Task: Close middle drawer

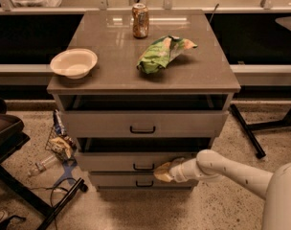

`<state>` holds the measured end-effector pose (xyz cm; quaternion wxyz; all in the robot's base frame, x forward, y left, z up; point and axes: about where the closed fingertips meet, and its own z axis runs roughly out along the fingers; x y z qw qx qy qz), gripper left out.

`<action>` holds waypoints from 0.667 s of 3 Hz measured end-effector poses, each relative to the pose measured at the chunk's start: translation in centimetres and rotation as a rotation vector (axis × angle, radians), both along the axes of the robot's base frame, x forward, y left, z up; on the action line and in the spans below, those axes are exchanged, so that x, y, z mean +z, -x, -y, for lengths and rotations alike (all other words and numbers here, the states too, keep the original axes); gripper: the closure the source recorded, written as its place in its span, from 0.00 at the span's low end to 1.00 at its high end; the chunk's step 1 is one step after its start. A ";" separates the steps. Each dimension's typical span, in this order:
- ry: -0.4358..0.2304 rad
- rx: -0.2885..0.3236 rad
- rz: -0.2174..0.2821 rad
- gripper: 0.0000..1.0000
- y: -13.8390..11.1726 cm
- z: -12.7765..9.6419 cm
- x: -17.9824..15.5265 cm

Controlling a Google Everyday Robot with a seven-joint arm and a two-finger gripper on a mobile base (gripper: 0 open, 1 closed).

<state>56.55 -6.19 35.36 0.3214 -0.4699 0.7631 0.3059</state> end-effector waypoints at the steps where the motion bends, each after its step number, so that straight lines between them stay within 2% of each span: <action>1: 0.002 -0.020 0.018 1.00 -2.9 0.6 0.6; 2: 0.002 -0.021 0.019 1.00 -3.1 0.6 0.7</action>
Offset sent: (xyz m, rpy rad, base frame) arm 0.0462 -0.0140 0.0113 -0.0067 -0.0297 -0.0357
